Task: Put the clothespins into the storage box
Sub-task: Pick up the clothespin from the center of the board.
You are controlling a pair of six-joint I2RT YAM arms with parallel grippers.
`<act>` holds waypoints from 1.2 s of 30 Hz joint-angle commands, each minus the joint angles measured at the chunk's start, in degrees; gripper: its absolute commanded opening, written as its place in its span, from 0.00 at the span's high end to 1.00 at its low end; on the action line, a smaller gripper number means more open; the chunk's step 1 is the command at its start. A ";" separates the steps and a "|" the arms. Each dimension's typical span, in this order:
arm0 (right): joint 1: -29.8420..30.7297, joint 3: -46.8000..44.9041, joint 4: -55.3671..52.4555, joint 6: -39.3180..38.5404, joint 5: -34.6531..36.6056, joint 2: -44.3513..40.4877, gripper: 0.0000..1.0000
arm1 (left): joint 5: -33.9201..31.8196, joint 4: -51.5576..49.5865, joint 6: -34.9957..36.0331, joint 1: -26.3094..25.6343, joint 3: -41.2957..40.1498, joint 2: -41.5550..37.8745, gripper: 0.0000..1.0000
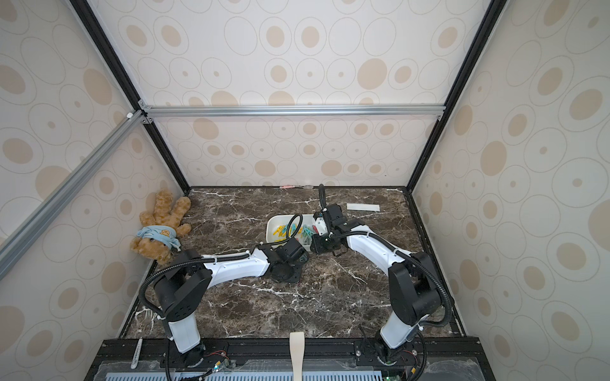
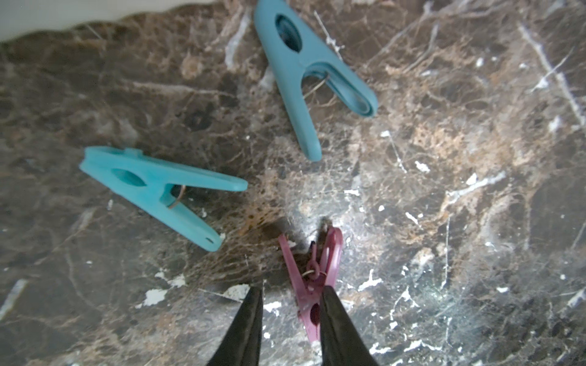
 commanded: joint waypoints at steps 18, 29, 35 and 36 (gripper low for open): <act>-0.21 -3.17 1.78 -0.65 -0.90 -2.16 0.73 | -1.98 -1.89 -2.52 0.49 2.35 2.26 0.84; -0.14 -4.19 1.61 -0.55 -1.35 -4.27 0.73 | -3.00 -3.57 -1.68 0.51 2.61 0.50 1.00; -0.16 -4.37 2.05 0.88 -1.20 -4.44 0.73 | 0.53 -3.34 -1.13 2.00 0.32 -5.35 1.00; -0.22 -4.29 2.12 1.26 -1.27 -4.43 0.73 | 1.47 -2.84 -1.12 2.83 -0.30 -6.90 1.00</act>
